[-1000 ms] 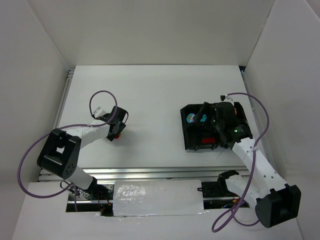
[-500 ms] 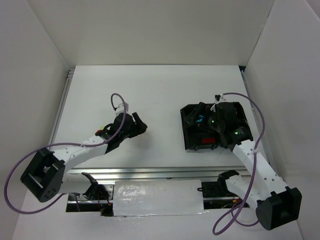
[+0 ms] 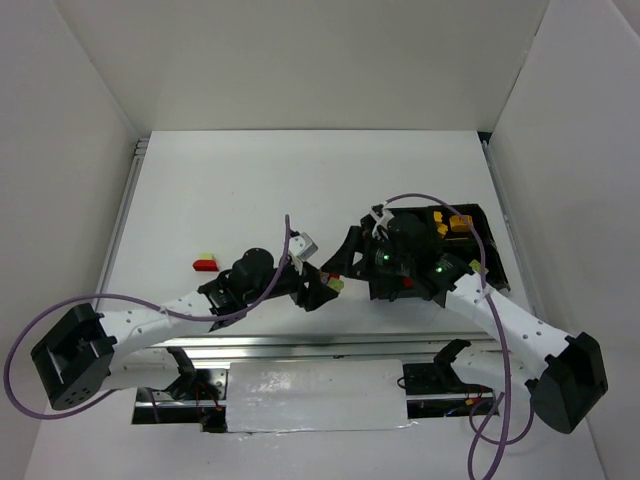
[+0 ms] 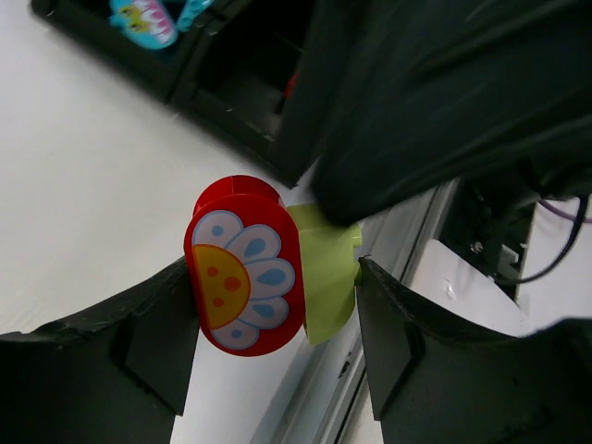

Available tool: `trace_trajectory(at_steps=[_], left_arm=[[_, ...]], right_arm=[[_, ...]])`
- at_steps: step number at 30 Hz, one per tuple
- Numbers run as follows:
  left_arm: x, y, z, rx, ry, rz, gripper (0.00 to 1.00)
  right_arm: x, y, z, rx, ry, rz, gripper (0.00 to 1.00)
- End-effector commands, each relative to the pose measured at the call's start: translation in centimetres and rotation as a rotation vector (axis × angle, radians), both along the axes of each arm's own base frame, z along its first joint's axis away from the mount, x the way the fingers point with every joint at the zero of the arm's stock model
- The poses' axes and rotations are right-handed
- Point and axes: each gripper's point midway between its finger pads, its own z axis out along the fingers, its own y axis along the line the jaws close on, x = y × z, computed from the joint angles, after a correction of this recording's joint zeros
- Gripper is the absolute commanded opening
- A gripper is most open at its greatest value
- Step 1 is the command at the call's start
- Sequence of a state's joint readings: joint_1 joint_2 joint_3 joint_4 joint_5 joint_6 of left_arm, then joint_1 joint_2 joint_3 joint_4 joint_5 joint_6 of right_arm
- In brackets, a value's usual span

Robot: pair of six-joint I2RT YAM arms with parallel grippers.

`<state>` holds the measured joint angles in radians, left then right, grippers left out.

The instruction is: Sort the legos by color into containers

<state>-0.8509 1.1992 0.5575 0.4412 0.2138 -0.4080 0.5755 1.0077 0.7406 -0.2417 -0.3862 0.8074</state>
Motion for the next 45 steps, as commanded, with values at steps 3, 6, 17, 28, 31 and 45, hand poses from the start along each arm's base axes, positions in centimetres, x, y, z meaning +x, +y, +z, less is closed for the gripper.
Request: trace_trajectory(at_steps=[3,6,17,28,31,45], left_arm=[[-0.4,-1.5,5.7,-0.062,-0.235,-0.080,0.00],[-0.5,-1.6,6.0,-0.054,-0.248,-0.083,0.00],[-0.9,-0.9,7.7,-0.073,-0.236,-0.042,0.99],[-8.3,1.5,10.2,-0.074,-0.079,-0.288,0.99],[-10.0,1.5,10.7,-0.122,-0.053,-0.351,0.99],[-10.9,-0.9,9.6,-0.137,0.072,-0.472,0.50]], right_arm=[[-0.8,1.5,-1.1,-0.042,0.003,0.003,0.79],[-1.6,2.5,-0.9,-0.004,0.001,0.051,0.56],[-3.0,3.8,2.1,0.090,-0.206,0.202,0.00],[-9.5,1.7,5.8,0.187,-0.765,0.615,0.00],[-11.5,1.6,6.1,0.226,-0.786,0.740,0.00],[-12.9,1.5,7.9,0.283,-0.815,0.819,0.00]])
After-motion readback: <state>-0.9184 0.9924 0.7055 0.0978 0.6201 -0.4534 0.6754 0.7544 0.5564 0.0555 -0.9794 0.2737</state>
